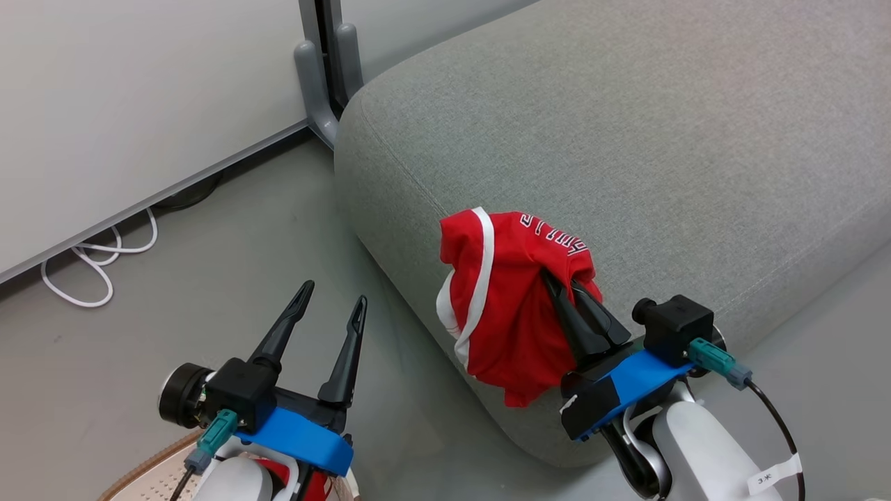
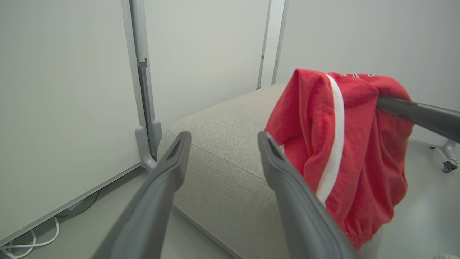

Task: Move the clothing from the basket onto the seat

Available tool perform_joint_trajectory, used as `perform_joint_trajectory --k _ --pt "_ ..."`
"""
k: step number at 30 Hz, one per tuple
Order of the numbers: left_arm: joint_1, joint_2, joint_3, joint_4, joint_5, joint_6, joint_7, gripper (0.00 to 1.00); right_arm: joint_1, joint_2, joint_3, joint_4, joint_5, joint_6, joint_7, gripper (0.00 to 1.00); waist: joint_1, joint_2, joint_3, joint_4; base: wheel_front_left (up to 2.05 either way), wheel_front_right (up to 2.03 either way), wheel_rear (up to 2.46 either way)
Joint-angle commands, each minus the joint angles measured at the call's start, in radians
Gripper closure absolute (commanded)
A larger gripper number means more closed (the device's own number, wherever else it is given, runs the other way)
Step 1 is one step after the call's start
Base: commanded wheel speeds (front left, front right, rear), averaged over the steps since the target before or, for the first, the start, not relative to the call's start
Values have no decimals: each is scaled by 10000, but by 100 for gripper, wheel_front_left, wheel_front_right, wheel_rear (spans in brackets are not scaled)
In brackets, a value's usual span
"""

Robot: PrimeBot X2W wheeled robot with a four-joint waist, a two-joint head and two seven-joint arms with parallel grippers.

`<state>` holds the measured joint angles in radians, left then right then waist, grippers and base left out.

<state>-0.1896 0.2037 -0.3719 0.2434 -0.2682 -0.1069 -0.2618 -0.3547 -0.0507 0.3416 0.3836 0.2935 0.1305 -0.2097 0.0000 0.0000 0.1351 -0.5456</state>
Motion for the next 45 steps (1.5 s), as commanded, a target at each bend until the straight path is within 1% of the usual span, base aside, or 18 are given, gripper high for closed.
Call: perform_joint_trajectory --k 1,9,13,18,22,25,28,32,35,39,42,45 --pt "-107 11 -4 28 86 -46 -47 0 62 6 -34 -85 19 5 -53 100 0 0 23 -9 0 0 0" --pt "-90 2 142 58 152 -99 -47 0 10 6 -76 -160 209 5 -66 100 0 0 228 14 0 0 0" --pt "-194 85 248 -58 130 -118 -47 0 -626 6 -344 -110 421 5 -79 100 0 0 627 146 0 0 0" --pt "-660 394 144 -264 283 -163 -14 0 -2174 5 -1569 246 541 5 -239 100 0 0 1553 472 0 0 0" --pt "-1283 607 -35 -618 421 -183 175 0 -3717 -52 -2999 747 284 5 -295 100 0 0 2527 941 0 0 0" --pt "-1735 722 -193 -928 515 -183 307 0 -4850 -303 -4164 1135 325 5 -304 100 0 0 3263 1338 0 0 0" --pt "-2151 871 -351 -1279 593 -205 442 0 -5854 -862 -5085 1488 323 5 -346 100 0 0 4003 1717 0 0 0" --pt "-2635 1097 -494 -1743 678 -222 601 0 -6770 -1661 -6076 2091 29 5 -411 100 0 0 4957 2143 0 0 0" --pt "-2895 1236 -660 -2011 747 -234 627 0 -7162 -2125 -6655 2634 -219 5 -465 100 0 0 5493 2403 0 0 0" --pt "-3082 1277 -807 -2163 692 -234 644 0 -7147 -2373 -7035 3284 -449 5 -520 100 0 0 5878 2635 0 0 0" --pt "-3151 1322 -894 -2209 708 -233 665 0 -7062 -2425 -7232 3951 -619 5 -540 100 0 0 6009 2678 0 0 0" --pt "-3154 1402 -954 -2165 681 -236 651 0 -7139 -2462 -7532 4487 -1023 5 -550 100 0 0 6015 2671 0 0 0"
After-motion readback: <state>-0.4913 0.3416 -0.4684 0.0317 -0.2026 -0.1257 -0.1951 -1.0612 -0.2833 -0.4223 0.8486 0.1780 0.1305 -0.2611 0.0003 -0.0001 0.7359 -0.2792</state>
